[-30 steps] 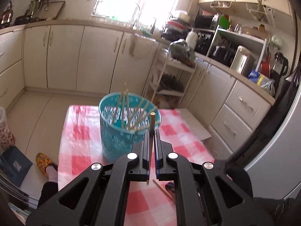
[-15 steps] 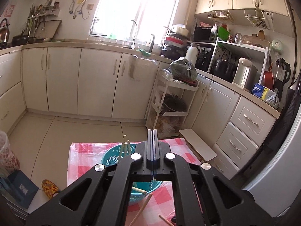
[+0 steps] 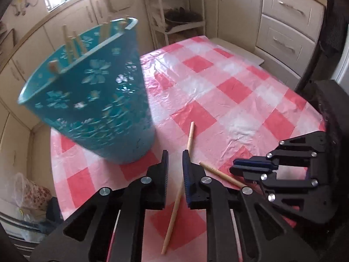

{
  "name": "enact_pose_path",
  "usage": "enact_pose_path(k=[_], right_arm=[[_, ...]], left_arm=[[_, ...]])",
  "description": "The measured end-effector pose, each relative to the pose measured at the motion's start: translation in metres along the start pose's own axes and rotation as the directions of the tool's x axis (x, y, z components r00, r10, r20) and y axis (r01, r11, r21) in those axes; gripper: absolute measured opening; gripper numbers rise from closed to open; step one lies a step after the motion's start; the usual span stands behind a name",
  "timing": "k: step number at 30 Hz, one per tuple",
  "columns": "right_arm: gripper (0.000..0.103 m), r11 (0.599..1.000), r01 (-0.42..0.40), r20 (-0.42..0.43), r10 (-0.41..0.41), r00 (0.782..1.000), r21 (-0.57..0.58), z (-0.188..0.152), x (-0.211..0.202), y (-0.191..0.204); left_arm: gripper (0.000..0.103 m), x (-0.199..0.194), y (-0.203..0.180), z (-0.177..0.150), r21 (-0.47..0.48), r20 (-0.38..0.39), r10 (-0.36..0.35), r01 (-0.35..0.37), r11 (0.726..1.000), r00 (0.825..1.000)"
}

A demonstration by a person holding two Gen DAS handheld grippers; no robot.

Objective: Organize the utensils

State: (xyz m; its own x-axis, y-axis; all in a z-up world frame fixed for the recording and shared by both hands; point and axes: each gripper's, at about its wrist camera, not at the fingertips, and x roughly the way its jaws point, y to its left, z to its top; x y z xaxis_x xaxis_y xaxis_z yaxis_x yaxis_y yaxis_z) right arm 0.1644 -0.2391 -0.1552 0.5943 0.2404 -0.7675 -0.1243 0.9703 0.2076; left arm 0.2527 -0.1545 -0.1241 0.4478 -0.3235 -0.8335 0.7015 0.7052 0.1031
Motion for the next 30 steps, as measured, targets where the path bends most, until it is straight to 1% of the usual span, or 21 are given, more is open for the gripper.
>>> enact_pose_path(k=[1,3,4,5,7,10,11,12,13,14,16,18,20,22,23,25,26,27,28,29,30], right_arm=[[0.008,1.0,-0.003,0.002,0.003,1.0,0.001,-0.001,-0.001,0.0],[0.011,0.999,-0.043,0.009,0.043,0.999,0.031,-0.005,-0.004,-0.004],[0.015,0.997,-0.066,0.011,0.065,0.998,0.046,-0.007,-0.006,-0.006],[0.021,0.994,-0.088,0.015,0.088,0.996,0.064,-0.009,-0.007,-0.009],[0.027,0.99,-0.114,0.016,0.113,0.993,0.082,-0.011,-0.01,-0.011],[0.028,0.995,-0.09,0.009,0.09,0.996,0.033,-0.01,-0.008,-0.003],[0.028,0.998,-0.069,0.005,0.069,0.998,0.001,-0.01,-0.008,0.002],[0.028,0.998,-0.051,0.003,0.051,0.999,-0.025,-0.009,-0.007,0.006],[0.028,0.998,-0.035,0.001,0.035,0.999,-0.048,-0.01,-0.007,0.01],[0.028,0.997,-0.021,0.002,0.021,1.0,-0.069,-0.011,-0.007,0.013],[0.026,0.995,0.002,0.003,-0.001,1.0,-0.096,-0.011,-0.006,0.017],[0.025,0.994,0.014,0.007,-0.013,1.0,-0.113,-0.012,-0.006,0.02],[0.025,0.994,0.015,0.01,-0.014,1.0,-0.112,-0.013,-0.007,0.02],[0.025,0.993,0.019,0.015,-0.018,1.0,-0.116,-0.015,-0.007,0.022],[0.025,0.993,0.022,0.017,-0.021,1.0,-0.117,-0.015,-0.006,0.023],[0.025,0.992,0.027,0.02,-0.025,1.0,-0.12,-0.016,-0.006,0.025],[0.025,0.992,0.027,0.021,-0.025,0.999,-0.12,-0.019,-0.01,0.025],[0.025,0.992,0.028,0.021,-0.026,0.999,-0.12,-0.019,-0.01,0.026],[0.025,0.992,0.028,0.022,-0.026,0.999,-0.12,-0.02,-0.011,0.026],[0.025,0.992,0.029,0.022,-0.026,0.999,-0.12,-0.021,-0.011,0.026],[0.025,0.992,0.028,0.022,-0.026,0.999,-0.121,-0.02,-0.011,0.026]], left_arm=[[0.02,0.01,-0.005,0.004,0.016,-0.008,0.0,0.0,1.0,1.0],[0.026,0.025,-0.012,0.011,0.034,-0.02,0.015,-0.015,0.999,1.0],[0.03,0.031,-0.014,0.014,0.038,-0.027,0.023,-0.022,0.999,0.999],[0.032,0.036,-0.015,0.018,0.042,-0.033,0.025,-0.024,0.999,0.999],[0.033,0.046,-0.02,0.023,0.065,-0.048,0.022,-0.019,0.998,0.999],[0.033,0.059,-0.029,0.024,0.121,-0.072,0.053,-0.044,0.992,0.996],[0.03,0.059,-0.03,0.024,0.126,-0.056,0.058,-0.05,0.991,0.997],[0.021,0.06,-0.032,0.025,0.124,-0.057,0.046,-0.039,0.992,0.997],[0.005,0.061,-0.033,0.026,0.123,-0.067,0.049,-0.04,0.992,0.997],[0.005,0.061,-0.034,0.026,0.129,-0.064,0.066,-0.058,0.99,0.996],[0.005,0.051,-0.033,0.024,0.107,-0.045,0.041,-0.036,0.994,0.998],[0.005,0.029,-0.031,0.023,0.079,-0.005,0.018,-0.018,0.997,1.0],[0.005,-0.007,-0.022,0.026,0.021,0.06,-0.046,0.045,0.999,0.997],[0.005,-0.044,-0.008,0.032,-0.035,0.139,-0.101,0.107,0.994,0.985],[0.005,-0.067,0.002,0.037,-0.063,0.19,-0.116,0.131,0.989,0.975],[0.004,-0.108,0.024,0.045,-0.115,0.289,-0.122,0.161,0.98,0.949],[0.004,-0.131,0.039,0.05,-0.147,0.352,-0.107,0.168,0.975,0.93],[0.004,-0.145,0.05,0.054,-0.169,0.391,-0.091,0.169,0.971,0.916],[0.004,-0.161,0.064,0.058,-0.201,0.44,-0.068,0.171,0.965,0.895],[0.003,-0.174,0.076,0.06,-0.229,0.48,-0.039,0.168,0.959,0.876],[0.002,-0.184,0.087,0.062,-0.254,0.508,0.004,0.146,0.956,0.861]])
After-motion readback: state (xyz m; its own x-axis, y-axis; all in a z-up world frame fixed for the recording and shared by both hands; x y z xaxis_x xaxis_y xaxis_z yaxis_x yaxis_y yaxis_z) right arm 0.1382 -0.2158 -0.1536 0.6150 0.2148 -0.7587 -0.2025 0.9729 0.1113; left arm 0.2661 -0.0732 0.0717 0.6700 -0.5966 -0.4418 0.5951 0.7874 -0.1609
